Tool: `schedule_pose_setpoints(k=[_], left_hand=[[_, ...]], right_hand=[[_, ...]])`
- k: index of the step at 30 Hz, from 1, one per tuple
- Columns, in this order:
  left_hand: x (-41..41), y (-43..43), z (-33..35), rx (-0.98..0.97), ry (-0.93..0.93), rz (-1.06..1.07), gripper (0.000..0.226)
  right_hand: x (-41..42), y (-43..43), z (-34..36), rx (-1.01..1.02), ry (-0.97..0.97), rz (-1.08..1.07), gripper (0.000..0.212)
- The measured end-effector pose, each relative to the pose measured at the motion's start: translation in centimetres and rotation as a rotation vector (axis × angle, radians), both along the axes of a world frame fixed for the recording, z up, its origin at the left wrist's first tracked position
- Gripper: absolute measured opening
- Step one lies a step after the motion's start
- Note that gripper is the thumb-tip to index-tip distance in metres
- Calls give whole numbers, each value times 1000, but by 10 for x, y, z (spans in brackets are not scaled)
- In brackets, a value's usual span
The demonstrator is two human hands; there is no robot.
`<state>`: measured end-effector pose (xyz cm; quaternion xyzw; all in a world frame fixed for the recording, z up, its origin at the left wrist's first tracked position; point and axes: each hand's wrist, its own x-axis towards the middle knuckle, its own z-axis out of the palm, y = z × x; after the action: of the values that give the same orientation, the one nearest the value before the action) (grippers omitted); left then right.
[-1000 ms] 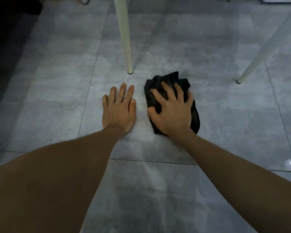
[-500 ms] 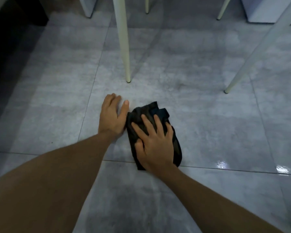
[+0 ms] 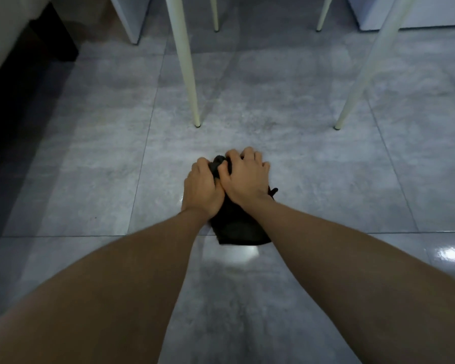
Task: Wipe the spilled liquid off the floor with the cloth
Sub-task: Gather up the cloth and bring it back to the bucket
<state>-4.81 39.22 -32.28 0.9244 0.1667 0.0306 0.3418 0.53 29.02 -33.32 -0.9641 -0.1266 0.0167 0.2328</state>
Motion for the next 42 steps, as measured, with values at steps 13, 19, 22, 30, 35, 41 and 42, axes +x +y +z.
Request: schedule_pose_setpoints(k=[13, 19, 22, 30, 35, 41, 42], left_hand=[[77, -164, 112, 42, -163, -415, 14], [105, -271, 184, 64, -376, -694, 12], [100, -329, 219, 69, -476, -815, 18], [55, -453, 268, 31, -490, -1116, 28], [32, -483, 221, 94, -107, -1243, 49], [19, -470, 213, -63, -40, -1221, 64], [18, -467, 214, -45, -48, -1227, 63]], right_hand=[[22, -165, 112, 246, -197, -624, 28], [14, -265, 194, 263, -325, -940, 30], [-7, -315, 232, 291, -398, -1106, 30], [-78, -416, 283, 262, -301, -1510, 35], [-101, -447, 234, 392, 208, -1573, 45], [-106, -449, 233, 972, 294, -1498, 28], [-108, -448, 237, 926, 295, -1499, 31]])
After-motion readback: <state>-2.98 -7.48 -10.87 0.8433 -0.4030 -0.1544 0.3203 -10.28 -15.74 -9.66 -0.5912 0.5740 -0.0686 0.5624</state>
